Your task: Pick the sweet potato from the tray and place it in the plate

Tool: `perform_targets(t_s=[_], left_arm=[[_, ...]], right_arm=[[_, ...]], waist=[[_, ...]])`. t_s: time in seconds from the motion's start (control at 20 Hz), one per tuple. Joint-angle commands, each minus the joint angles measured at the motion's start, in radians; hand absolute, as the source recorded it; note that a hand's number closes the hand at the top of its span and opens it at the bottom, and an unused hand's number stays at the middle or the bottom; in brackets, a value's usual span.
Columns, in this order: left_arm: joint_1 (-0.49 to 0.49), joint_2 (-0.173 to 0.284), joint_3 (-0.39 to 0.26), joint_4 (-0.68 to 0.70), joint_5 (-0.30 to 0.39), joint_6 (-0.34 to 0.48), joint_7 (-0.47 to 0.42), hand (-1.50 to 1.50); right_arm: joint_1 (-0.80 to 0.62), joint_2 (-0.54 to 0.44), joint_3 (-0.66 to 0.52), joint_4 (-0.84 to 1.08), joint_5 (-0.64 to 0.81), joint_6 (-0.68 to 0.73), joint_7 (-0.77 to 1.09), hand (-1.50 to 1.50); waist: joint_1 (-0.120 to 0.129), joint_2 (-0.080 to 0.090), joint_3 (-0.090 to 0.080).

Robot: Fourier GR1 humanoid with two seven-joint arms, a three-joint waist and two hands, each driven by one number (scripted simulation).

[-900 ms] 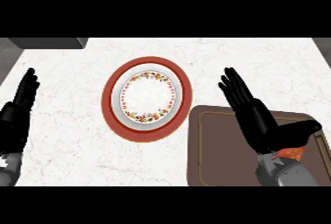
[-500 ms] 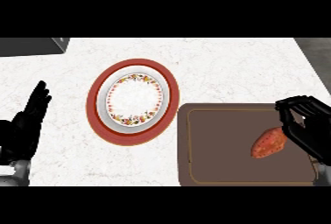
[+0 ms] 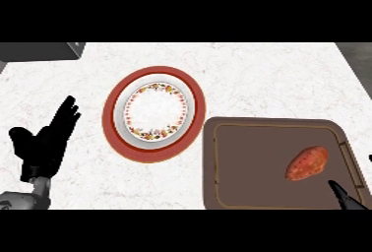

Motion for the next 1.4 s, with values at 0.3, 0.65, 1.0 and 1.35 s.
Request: perform_targets(t_s=[0.3, 0.65, 1.0, 1.35], left_arm=[[-0.103, -0.072, 0.018, 0.105, -0.035, -0.05, 0.019, 0.0], [-0.059, -0.063, 0.045, 0.055, -0.03, -0.108, 0.011, 0.0], [-0.09, -0.11, 0.05, 0.122, -0.081, -0.093, -0.016, 0.0], [-0.106, -0.118, 0.075, 0.108, -0.099, -0.121, 0.019, 0.0]], right_arm=[[0.165, -0.067, -0.021, 0.008, 0.153, 0.042, -0.057, -1.5], [0.199, -0.137, 0.025, -0.152, 0.229, 0.062, 0.199, -1.5], [0.199, -0.157, 0.099, -0.222, 0.406, 0.015, 0.394, -1.5], [0.071, -0.193, 0.124, -0.161, 0.518, 0.064, 0.562, -1.5]], waist=[[0.039, -0.001, -0.002], [0.048, -0.002, -0.003], [0.044, -0.001, -0.003], [0.048, -0.001, -0.002]])
